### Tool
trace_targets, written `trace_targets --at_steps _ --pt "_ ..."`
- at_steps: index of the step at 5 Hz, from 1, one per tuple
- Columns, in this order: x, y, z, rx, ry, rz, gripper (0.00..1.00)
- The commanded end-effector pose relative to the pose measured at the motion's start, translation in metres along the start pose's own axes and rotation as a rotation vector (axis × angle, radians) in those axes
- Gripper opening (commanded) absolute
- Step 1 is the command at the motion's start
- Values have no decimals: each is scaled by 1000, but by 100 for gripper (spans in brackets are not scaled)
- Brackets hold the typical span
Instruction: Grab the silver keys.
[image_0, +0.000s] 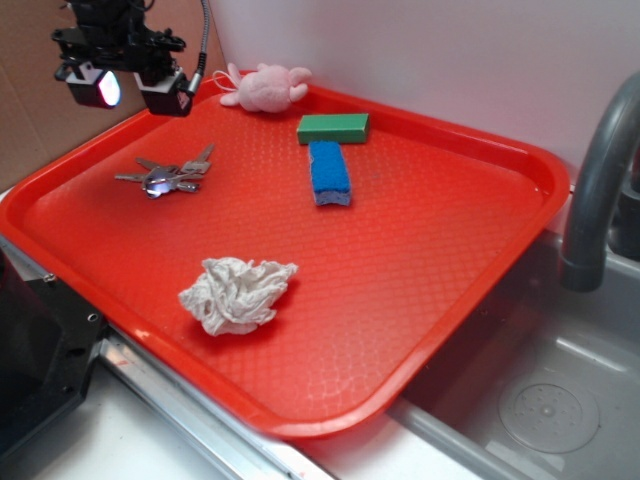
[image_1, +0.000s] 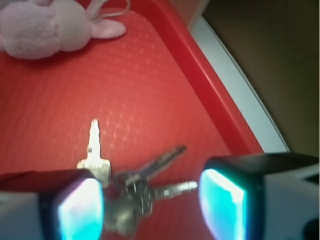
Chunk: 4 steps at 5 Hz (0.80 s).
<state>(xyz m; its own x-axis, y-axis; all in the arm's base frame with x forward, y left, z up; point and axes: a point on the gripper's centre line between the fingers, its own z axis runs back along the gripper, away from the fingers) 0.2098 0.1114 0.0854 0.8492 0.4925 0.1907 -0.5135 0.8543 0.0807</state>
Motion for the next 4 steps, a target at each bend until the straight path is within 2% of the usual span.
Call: trace_targets --at_steps 1,3,4 --pt "-4 10 18 -9 -5 13 100" --pt "-10 3 6 -29 24 -35 100" --pt "-15 0 -3 -50 34 -129 100"
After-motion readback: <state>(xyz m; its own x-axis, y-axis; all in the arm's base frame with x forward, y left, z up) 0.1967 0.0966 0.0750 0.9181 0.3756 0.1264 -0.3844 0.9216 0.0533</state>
